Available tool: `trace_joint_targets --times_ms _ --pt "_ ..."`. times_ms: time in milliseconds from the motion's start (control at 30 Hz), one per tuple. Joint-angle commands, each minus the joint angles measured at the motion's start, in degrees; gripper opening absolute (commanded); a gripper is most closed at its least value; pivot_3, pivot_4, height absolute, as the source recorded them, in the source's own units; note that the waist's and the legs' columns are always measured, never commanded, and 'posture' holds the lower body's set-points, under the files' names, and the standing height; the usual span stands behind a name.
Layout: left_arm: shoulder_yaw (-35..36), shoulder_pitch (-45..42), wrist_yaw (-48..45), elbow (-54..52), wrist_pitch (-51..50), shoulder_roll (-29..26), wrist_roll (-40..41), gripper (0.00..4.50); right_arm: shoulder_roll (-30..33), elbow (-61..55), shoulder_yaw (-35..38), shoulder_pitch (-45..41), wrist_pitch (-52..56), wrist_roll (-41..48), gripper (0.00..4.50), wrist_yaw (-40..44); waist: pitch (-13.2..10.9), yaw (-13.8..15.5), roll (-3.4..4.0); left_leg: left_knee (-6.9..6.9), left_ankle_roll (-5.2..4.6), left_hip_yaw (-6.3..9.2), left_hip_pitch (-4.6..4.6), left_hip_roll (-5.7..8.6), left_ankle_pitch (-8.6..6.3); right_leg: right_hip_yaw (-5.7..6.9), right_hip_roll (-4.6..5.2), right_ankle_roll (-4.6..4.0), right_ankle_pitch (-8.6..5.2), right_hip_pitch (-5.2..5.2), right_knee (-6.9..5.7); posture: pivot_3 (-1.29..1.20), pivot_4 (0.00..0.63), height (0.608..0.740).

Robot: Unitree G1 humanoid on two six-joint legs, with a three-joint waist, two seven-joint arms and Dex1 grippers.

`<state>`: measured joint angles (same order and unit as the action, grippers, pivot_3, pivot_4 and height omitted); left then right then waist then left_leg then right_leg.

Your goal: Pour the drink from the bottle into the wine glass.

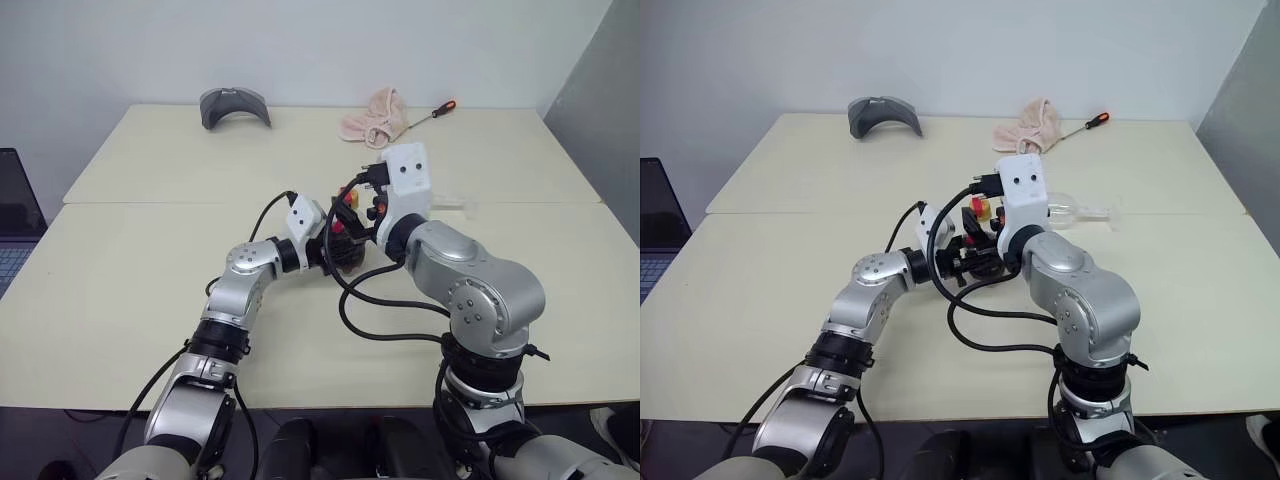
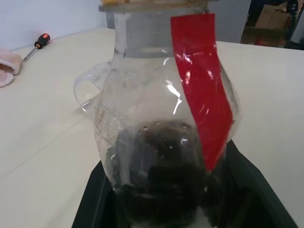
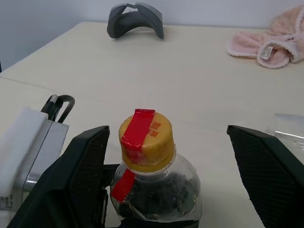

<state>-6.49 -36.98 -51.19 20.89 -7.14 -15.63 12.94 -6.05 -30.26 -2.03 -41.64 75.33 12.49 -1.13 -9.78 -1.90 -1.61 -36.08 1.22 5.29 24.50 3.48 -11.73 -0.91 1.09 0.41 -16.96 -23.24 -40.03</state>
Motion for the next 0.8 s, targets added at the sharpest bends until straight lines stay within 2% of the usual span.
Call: trace_joint_targets --times_ms 33,67,167,400,467,533,633,700,800 --pt "0.8 -0.5 0.5 -3.3 0.9 -0.2 0.2 1.54 -0.9 0.8 -0.1 -2.0 -3.2 0.3 4.22 0.5 0.0 0.0 0.00 0.00 0.00 0.00 0.00 0.00 0.00 0.00 0.00 0.00 0.00 0.00 0.00 0.00 0.150 0.740" --pt "0.8 -0.5 0.6 -3.4 0.9 -0.3 0.2 1.54 -1.0 1.2 0.0 -2.2 -3.7 0.3 4.22 0.4 0.0 0.0 0.00 0.00 0.00 0.00 0.00 0.00 0.00 0.00 0.00 0.00 0.00 0.00 0.00 0.00 0.150 0.740" --pt "0.9 -0.3 0.8 -3.7 0.7 -0.7 0.3 1.52 -0.8 2.0 0.0 -2.2 -4.2 0.2 3.58 0.3 0.0 0.0 0.00 0.00 0.00 0.00 0.00 0.00 0.00 0.00 0.00 0.00 0.00 0.00 0.00 0.00 0.150 0.740" --pt "1.2 -0.1 1.2 -4.2 0.5 -1.2 0.2 1.52 1.3 3.2 -0.4 -2.3 -4.1 1.2 1.23 2.8 0.0 0.0 0.00 0.00 0.00 0.00 0.00 0.00 0.00 0.01 0.00 0.00 0.00 0.00 0.00 0.00 0.150 0.740" --pt "1.2 -0.1 1.6 -4.5 0.4 -1.1 0.2 1.49 4.7 4.5 -1.2 -3.0 -5.1 2.9 1.22 7.2 0.0 0.0 0.00 -0.01 -0.01 0.00 0.00 0.00 0.00 0.01 0.00 0.00 0.00 0.00 0.00 0.00 0.150 0.740" --pt "1.3 0.2 1.7 -5.2 0.1 -1.3 0.4 1.48 11.2 6.7 -2.5 -3.8 -11.3 6.6 1.22 18.5 0.0 0.0 0.00 -0.02 -0.04 0.00 0.00 0.01 -0.02 0.03 0.00 0.00 0.00 0.02 0.02 0.00 0.150 0.740" --pt "1.3 0.7 1.7 -6.3 -0.4 -1.5 0.7 1.47 22.4 12.5 -2.9 -3.9 -24.4 16.2 1.22 49.0 0.0 0.2 -0.02 -0.05 -0.17 -0.03 0.01 0.02 -0.09 0.06 0.00 0.01 0.00 0.07 0.04 0.00 0.150 0.740" --pt "1.2 0.9 1.7 -6.4 -0.5 -1.5 0.6 1.40 27.9 19.0 -4.6 -4.9 -31.4 18.0 1.22 63.8 0.0 0.1 -0.03 -0.06 -0.19 -0.08 0.01 0.05 -0.10 0.08 0.01 0.03 0.00 0.15 0.11 0.00 0.150 0.740" --pt "1.3 1.4 1.9 -7.6 -0.9 -1.5 0.7 1.27 29.0 38.4 -8.1 -12.8 -44.0 11.8 1.22 74.3 0.0 -0.8 -0.03 -0.08 -0.22 -0.23 -0.07 -0.01 -0.10 0.02 -0.02 0.02 0.00 0.15 0.02 0.00 0.150 0.740"
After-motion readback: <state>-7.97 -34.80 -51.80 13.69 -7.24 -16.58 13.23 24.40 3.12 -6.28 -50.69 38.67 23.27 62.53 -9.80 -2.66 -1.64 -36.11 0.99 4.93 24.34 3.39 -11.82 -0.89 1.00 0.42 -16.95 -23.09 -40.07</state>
